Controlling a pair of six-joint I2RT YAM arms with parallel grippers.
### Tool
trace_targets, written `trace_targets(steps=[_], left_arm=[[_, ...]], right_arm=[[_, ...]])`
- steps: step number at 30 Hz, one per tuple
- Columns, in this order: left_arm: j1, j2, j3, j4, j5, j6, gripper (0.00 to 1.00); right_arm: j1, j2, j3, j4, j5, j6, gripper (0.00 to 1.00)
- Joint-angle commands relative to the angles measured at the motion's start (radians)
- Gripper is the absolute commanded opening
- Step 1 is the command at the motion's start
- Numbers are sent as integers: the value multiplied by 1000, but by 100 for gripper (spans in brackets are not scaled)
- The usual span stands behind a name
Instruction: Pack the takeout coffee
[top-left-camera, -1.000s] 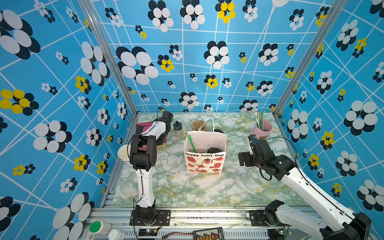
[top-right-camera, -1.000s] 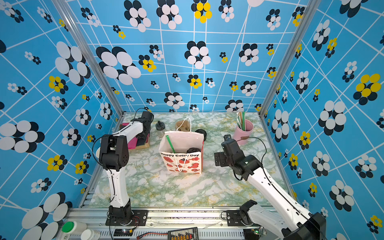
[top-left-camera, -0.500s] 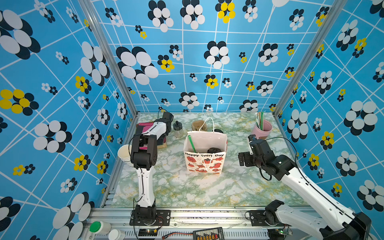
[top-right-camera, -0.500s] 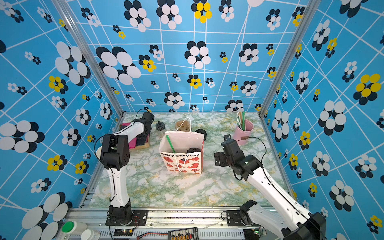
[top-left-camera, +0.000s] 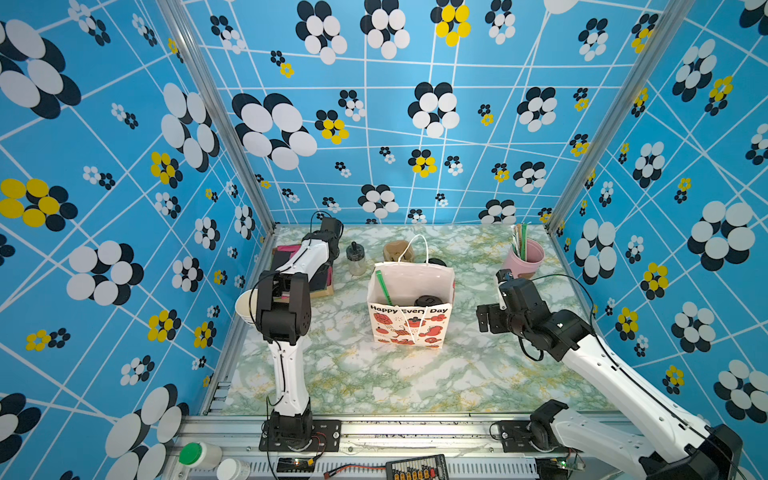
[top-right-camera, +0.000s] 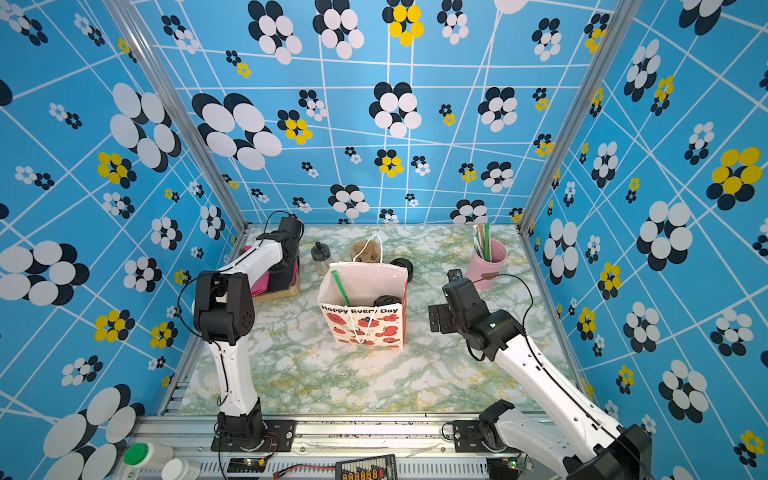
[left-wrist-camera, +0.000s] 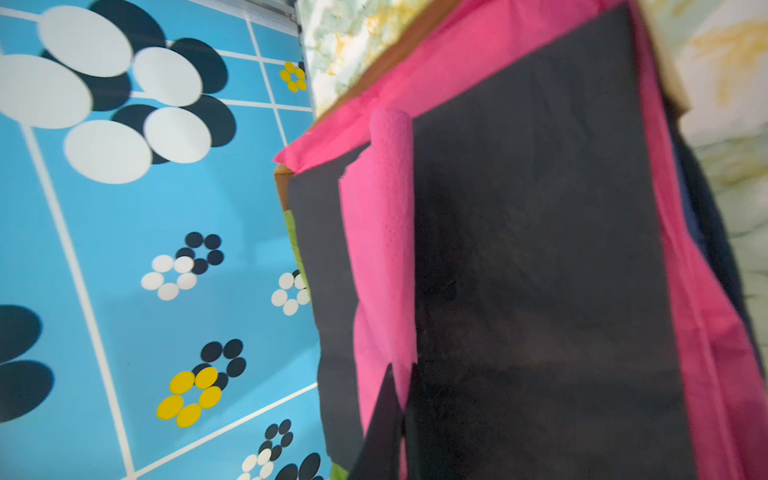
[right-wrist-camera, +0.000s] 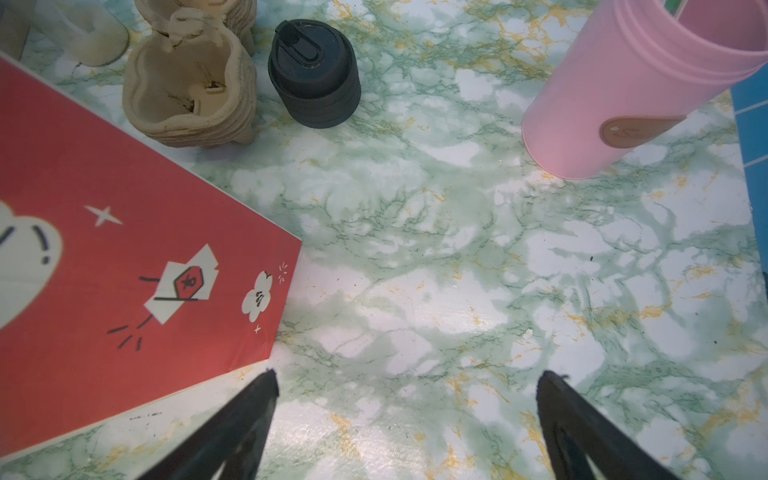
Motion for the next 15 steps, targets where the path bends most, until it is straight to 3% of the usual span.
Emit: trace_targets(steps=[1,6,12,15], left_arm=[[8,-137,69,-57,61,-42,0],[-2,-284,105,-107,167,-63,0],[-41,-491,137,-140,376,-73,0],[-56,-595,145,-150,574,-98,0]], right_arm=[[-6,-28,16,-16,-5,0,99],[-5,-67,55,-18,-27,-31,99],[-5,-94,146,-4,-80,-89,99],[-6,-95,205,12,-131,-116,99]])
